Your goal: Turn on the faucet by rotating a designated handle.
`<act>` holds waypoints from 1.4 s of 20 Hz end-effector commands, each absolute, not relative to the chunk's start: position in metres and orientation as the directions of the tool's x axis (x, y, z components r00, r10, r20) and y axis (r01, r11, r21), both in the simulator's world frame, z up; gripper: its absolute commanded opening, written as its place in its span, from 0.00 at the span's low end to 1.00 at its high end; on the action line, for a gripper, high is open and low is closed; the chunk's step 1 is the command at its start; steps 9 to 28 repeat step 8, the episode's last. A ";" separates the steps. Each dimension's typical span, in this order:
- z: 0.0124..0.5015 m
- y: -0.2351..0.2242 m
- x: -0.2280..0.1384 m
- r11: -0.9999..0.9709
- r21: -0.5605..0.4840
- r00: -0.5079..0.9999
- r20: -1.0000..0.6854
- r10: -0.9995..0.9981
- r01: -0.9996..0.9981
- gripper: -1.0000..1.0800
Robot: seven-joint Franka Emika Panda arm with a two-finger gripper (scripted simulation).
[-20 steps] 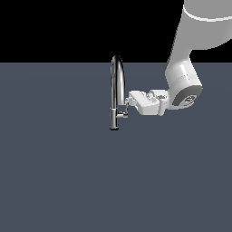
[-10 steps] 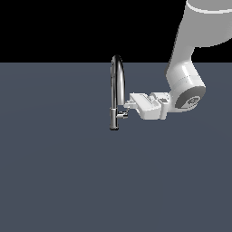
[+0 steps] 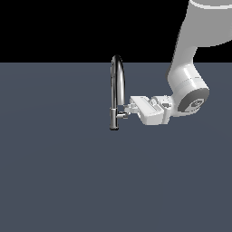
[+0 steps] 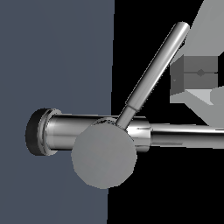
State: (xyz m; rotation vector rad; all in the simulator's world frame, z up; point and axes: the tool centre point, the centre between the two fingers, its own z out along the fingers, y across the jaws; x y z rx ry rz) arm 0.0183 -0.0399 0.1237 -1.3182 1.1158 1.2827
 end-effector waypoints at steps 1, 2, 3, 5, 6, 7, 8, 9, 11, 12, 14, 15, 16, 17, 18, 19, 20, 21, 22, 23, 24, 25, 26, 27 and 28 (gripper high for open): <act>0.105 -0.043 0.011 -0.127 -0.020 0.019 -1.000 0.004 -0.992 0.00; 0.098 -0.045 0.009 -0.126 -0.017 0.017 -1.000 0.004 -0.992 0.00; 0.091 -0.046 0.006 -0.125 -0.015 0.015 -1.000 0.003 -0.992 0.00; 0.077 -0.048 0.001 -0.122 -0.010 0.010 -1.000 0.002 -0.992 0.00; 0.070 -0.049 -0.001 -0.121 -0.008 0.008 -1.000 0.001 -0.993 0.00; 0.064 -0.050 -0.003 -0.120 -0.005 0.005 -1.000 0.001 -0.993 0.00; 0.064 -0.050 -0.003 -0.120 -0.005 0.005 -1.000 0.001 -0.993 0.00; 0.064 -0.050 -0.003 -0.120 -0.005 0.005 -1.000 0.001 -0.993 0.00; 0.064 -0.050 -0.003 -0.120 -0.005 0.005 -1.000 0.001 -0.993 0.00; 0.064 -0.050 -0.003 -0.120 -0.005 0.005 -1.000 0.001 -0.993 0.00; 0.064 -0.050 -0.003 -0.120 -0.005 0.005 -1.000 0.001 -0.993 0.00; 0.064 -0.050 -0.003 -0.120 -0.005 0.005 -1.000 0.001 -0.993 0.00; 0.064 -0.050 -0.003 -0.120 -0.005 0.005 -1.000 0.001 -0.993 0.00; 0.064 -0.050 -0.003 -0.120 -0.005 0.005 -1.000 0.001 -0.993 0.00; 0.064 -0.050 -0.003 -0.120 -0.005 0.005 -1.000 0.001 -0.993 0.00; 0.064 -0.050 -0.003 -0.120 -0.005 0.005 -1.000 0.001 -0.993 0.00; 0.064 -0.050 -0.003 -0.120 -0.005 0.005 -1.000 0.001 -0.993 0.00; 0.064 -0.050 -0.003 -0.120 -0.005 0.005 -1.000 0.001 -0.993 0.00; 0.064 -0.050 -0.003 -0.120 -0.005 0.005 -1.000 0.001 -0.993 0.00; 0.064 -0.050 -0.003 -0.120 -0.005 0.005 -1.000 0.001 -0.993 0.00; 0.064 -0.050 -0.003 -0.120 -0.005 0.005 -1.000 0.001 -0.993 0.00; 0.064 -0.050 -0.003 -0.120 -0.005 0.005 -1.000 0.001 -0.993 0.00; 0.064 -0.050 -0.003 -0.120 -0.005 0.005 -1.000 0.001 -0.993 0.00; 0.064 -0.050 -0.003 -0.120 -0.005 0.005 -1.000 0.001 -0.993 0.00; 0.064 -0.050 -0.003 -0.120 -0.005 0.005 -1.000 0.001 -0.993 0.00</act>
